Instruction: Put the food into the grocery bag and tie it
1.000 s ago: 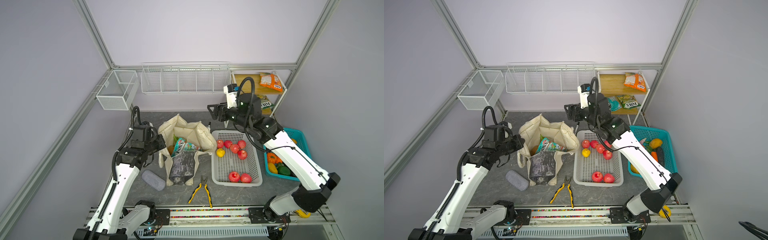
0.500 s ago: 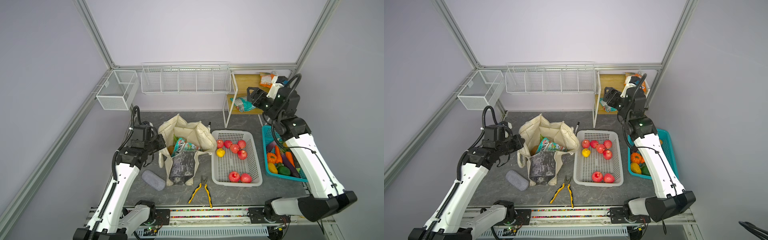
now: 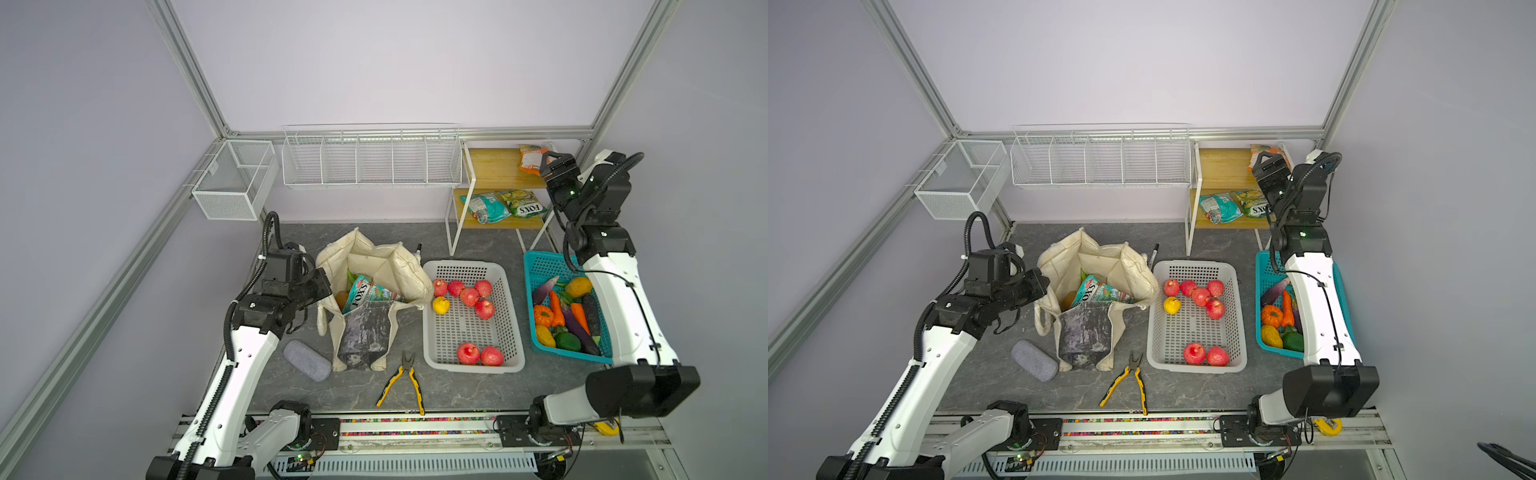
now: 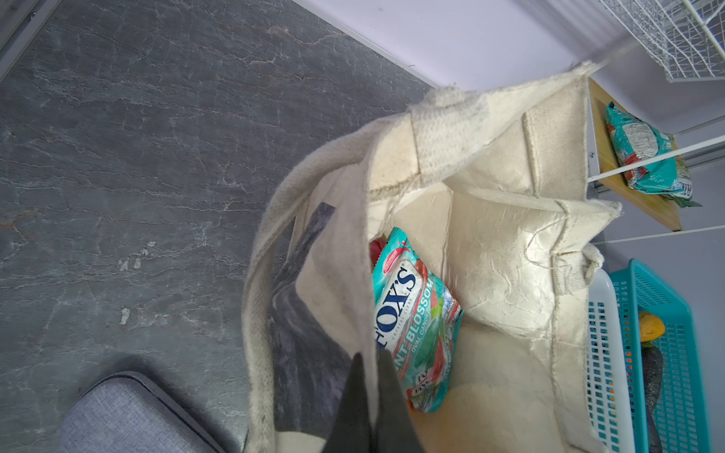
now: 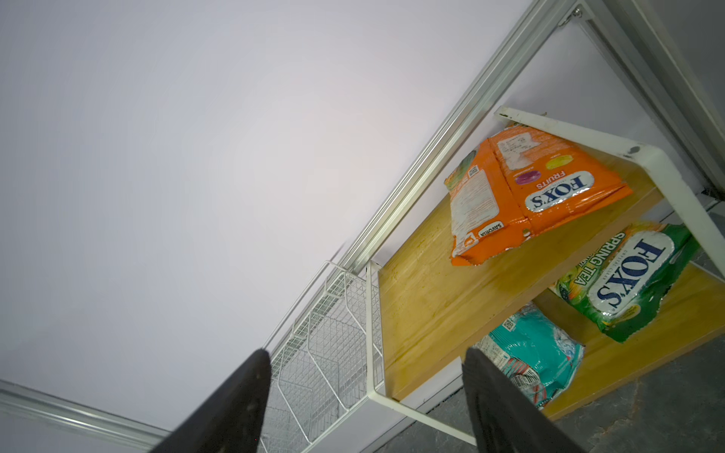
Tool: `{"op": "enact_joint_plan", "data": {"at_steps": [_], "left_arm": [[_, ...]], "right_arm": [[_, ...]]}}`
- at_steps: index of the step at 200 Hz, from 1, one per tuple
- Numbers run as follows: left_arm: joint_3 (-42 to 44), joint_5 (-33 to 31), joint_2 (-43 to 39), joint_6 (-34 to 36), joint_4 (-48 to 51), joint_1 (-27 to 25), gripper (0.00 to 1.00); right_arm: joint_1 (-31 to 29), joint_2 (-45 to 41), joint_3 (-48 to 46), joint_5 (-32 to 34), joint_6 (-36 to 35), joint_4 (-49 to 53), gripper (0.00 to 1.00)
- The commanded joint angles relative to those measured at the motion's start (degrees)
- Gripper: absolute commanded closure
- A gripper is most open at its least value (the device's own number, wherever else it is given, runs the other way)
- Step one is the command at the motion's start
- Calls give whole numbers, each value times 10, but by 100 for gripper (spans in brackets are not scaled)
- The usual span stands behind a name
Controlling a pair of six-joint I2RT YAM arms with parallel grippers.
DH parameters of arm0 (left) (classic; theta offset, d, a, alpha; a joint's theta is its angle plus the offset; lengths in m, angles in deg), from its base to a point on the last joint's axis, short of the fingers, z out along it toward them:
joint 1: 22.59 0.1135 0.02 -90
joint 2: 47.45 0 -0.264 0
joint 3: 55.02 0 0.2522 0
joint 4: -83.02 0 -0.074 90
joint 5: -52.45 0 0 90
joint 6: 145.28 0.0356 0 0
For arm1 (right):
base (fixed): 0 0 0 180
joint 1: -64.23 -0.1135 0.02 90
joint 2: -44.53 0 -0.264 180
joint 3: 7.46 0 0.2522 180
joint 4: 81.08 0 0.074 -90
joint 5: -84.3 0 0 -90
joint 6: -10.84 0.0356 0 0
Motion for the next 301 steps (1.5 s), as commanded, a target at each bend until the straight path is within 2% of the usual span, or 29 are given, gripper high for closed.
{"op": "enact_joint_plan", "data": {"at_steps": [1,92,122,194,198,282,301], "left_arm": [[-10,-5,-10,0,9,-3,100],[7,-13,-36,-7,15,-3,100],[11,-12,-39,-9,14,-3,100],[13,-10,-33,-9,8,-3,100],[13,-10,-32,-8,8,-3,100],[9,-14,-18,-1,5,-3,100],[9,-14,-16,-1,3,-3,100]], "right_arm": [[20,22,37,-21,61,-34,21],[69,118,97,-69,196,-49,22],[70,149,138,-62,218,-4,21],[71,230,205,-47,299,34,21],[71,235,209,-47,320,34,21],[71,313,281,-42,353,71,18],[71,319,293,-48,351,76,13]]}}
